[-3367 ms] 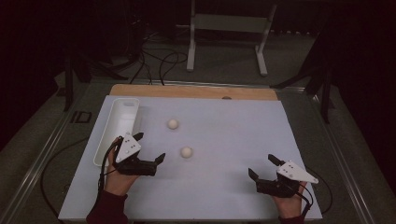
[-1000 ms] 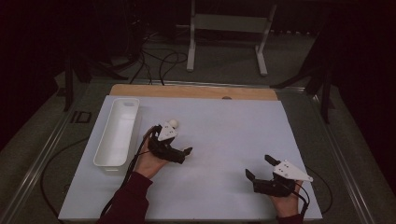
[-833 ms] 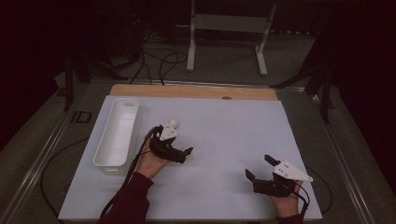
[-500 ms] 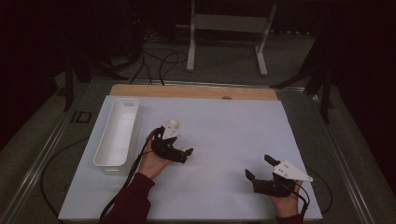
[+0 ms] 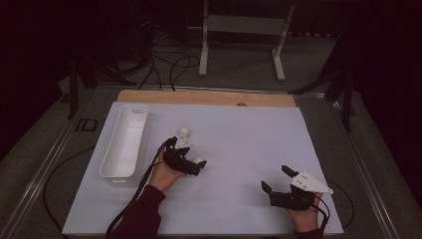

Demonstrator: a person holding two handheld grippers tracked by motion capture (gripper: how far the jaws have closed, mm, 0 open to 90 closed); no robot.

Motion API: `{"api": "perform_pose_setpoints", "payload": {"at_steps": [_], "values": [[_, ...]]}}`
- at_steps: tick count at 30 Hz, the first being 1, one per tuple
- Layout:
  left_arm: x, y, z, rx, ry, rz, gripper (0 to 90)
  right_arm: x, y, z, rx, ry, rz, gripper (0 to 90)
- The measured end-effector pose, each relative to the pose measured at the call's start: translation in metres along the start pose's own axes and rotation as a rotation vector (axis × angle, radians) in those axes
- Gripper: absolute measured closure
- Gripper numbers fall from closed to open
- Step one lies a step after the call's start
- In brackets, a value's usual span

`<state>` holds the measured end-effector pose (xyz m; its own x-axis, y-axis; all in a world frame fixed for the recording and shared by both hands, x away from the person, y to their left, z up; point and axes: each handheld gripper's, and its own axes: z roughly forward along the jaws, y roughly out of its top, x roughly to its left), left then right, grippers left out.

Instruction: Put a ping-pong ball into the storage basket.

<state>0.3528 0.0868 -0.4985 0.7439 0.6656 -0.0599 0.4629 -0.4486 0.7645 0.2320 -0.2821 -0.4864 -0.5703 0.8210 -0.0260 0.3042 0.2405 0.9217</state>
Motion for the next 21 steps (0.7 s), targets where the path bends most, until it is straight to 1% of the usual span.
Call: {"api": "perform_pose_setpoints", "payload": {"at_steps": [8,16,21], "values": [[-0.001,-0.002,0.005,0.022,-0.004,-0.008,0.2,0.0,0.0,-0.001,0.0,-0.001,-0.002,8.4],[-0.003,-0.004,0.01,0.045,-0.003,0.008,0.3,0.0,0.0,0.0,0.001,0.0,-0.003,8.4],[-0.005,-0.007,0.015,0.067,-0.01,0.022,2.4,0.0,0.0,-0.001,0.002,0.0,-0.003,8.4]]}}
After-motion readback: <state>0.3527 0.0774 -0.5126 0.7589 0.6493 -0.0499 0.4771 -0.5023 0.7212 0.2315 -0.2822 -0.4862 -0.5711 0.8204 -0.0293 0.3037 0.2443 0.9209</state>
